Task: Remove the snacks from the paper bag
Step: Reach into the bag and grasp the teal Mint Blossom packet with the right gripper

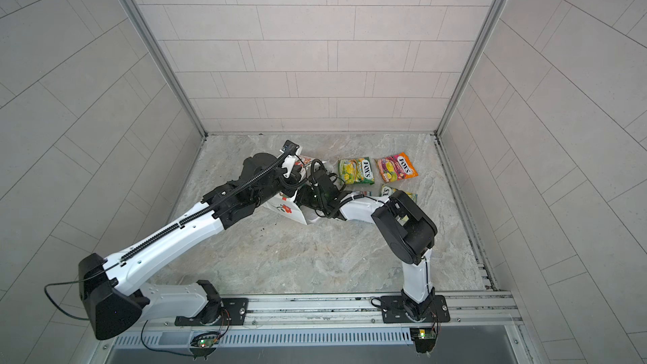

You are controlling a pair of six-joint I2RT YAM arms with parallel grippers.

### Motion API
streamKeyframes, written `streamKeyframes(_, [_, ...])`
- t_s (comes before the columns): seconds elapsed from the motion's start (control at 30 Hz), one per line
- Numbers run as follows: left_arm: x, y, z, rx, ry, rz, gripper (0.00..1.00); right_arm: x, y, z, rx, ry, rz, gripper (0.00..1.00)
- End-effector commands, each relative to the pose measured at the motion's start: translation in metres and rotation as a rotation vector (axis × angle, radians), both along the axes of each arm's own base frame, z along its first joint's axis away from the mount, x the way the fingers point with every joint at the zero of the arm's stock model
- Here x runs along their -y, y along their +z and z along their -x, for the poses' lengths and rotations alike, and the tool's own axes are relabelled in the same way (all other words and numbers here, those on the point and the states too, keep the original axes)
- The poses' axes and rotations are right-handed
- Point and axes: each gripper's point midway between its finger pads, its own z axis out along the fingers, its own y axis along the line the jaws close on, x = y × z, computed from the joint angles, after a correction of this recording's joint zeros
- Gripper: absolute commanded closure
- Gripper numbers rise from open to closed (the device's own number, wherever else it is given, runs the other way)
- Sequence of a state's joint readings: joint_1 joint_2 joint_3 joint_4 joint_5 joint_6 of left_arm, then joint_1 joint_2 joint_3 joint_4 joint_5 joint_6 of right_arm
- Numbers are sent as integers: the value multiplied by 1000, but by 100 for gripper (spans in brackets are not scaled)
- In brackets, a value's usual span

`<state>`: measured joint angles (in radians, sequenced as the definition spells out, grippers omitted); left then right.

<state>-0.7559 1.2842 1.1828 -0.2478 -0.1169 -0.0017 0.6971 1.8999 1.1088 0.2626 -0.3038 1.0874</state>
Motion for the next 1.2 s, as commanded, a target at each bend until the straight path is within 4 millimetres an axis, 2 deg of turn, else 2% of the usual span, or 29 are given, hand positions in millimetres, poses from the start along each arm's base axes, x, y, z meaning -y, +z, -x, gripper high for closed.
streamKeyframes(0.0, [1, 7, 5, 10, -16, 9, 100, -13, 3, -1, -20, -7, -61, 62])
streamKeyframes(0.17, [5, 6, 7, -1, -36, 16, 100, -24, 7, -3, -17, -16, -104, 60])
streamKeyframes(0.33, [6, 5, 7, -3, -41, 17, 100, -38, 17, -8, -1, -37, -227, 60])
streamKeyframes(0.47, [7, 6, 9, -4, -49, 20, 100, -45, 12, -9, -11, -44, -229, 61])
streamKeyframes(0.57, [8, 8, 10, -4, -53, 27, 100, -49, 5, -9, -15, -48, -217, 69])
streamKeyframes(0.67, [5, 8, 8, 4, -40, 19, 100, -50, 5, -8, -10, -35, -215, 85])
streamKeyframes(0.77, [-4, 7, 4, 19, 8, -10, 100, -45, 11, -3, 16, -15, -178, 99])
streamKeyframes(0.8, [-7, 8, 2, 23, 23, -18, 100, -42, 15, -2, 26, -8, -162, 100])
streamKeyframes(1.17, [-24, 5, -7, 50, 122, -84, 100, 8, 49, 10, 111, 27, -9, 100])
